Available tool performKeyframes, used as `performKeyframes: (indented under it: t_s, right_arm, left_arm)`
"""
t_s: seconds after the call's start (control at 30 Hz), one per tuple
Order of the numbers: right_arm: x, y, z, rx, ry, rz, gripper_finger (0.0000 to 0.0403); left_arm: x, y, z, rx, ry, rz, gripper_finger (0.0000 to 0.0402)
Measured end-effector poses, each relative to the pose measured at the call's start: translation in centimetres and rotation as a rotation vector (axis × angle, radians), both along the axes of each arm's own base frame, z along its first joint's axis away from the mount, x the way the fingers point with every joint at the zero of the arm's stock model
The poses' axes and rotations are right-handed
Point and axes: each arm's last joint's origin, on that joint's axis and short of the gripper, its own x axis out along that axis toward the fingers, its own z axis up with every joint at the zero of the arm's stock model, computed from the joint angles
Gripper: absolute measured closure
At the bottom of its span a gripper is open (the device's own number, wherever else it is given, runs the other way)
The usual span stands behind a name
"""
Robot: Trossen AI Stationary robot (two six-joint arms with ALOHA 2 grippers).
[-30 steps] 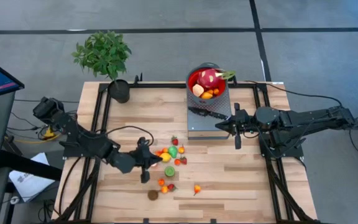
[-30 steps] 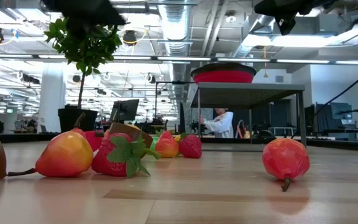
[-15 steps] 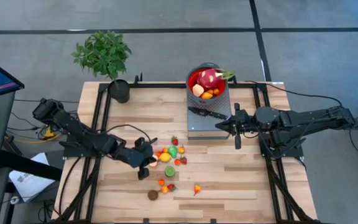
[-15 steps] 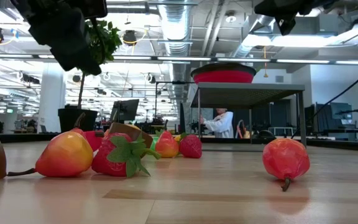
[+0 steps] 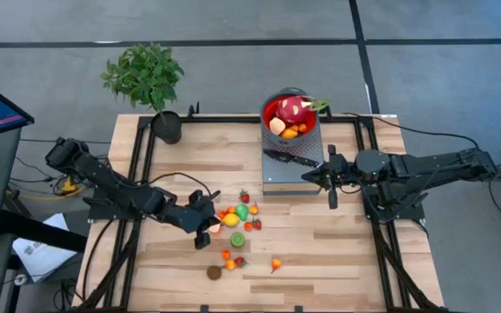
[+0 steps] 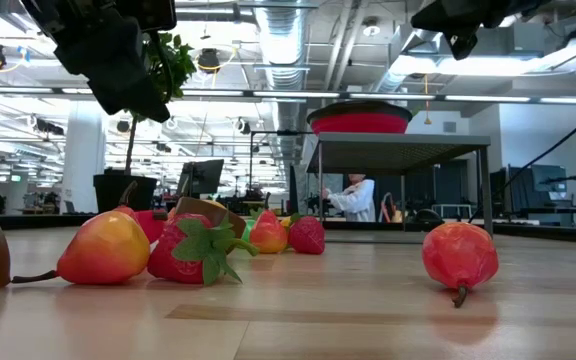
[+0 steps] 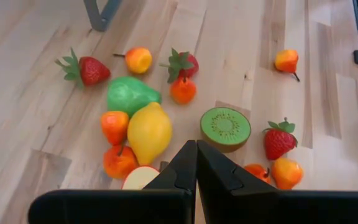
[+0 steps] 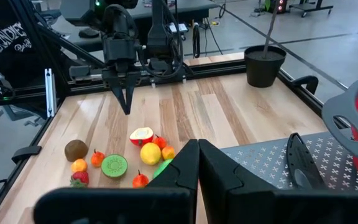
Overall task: Pick & Place Fruit
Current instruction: Put the red half apple into the red colander on the shelf
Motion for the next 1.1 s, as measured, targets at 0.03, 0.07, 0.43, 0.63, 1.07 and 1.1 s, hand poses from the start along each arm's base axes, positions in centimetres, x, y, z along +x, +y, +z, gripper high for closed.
performKeyframes:
  t_s: [0.03, 0.07, 0.43, 0.63, 1.07, 1.1]
  right_arm:
    - [0.0, 0.0, 0.0, 0.0, 0.0, 0.0, 0.04]
    - [0.0, 0.0, 0.0, 0.0, 0.0, 0.0, 0.04]
    - [0.0, 0.0, 0.0, 0.0, 0.0, 0.0, 0.04]
    - [0.0, 0.0, 0.0, 0.0, 0.0, 0.0, 0.04]
    - [-0.1, 0.0, -0.2, -0.003, 0.025, 0.0, 0.04]
    - [-0.1, 0.0, -0.2, -0.003, 0.025, 0.0, 0.04]
  left_arm:
    - [0.0, 0.0, 0.0, 0.001, -0.001, 0.0, 0.04]
    - [0.0, 0.0, 0.0, 0.002, -0.001, 0.001, 0.04]
    - [0.4, 1.0, 0.0, 0.024, 0.002, 0.022, 0.0336]
    - [0.6, 1.5, 0.0, 0.024, 0.003, 0.046, 0.0239]
    - [0.9, 2.5, 0.0, 0.022, 0.005, 0.09, 0.0055]
    - [0.9, 2.5, 0.0, 0.022, 0.005, 0.09, 0.0046]
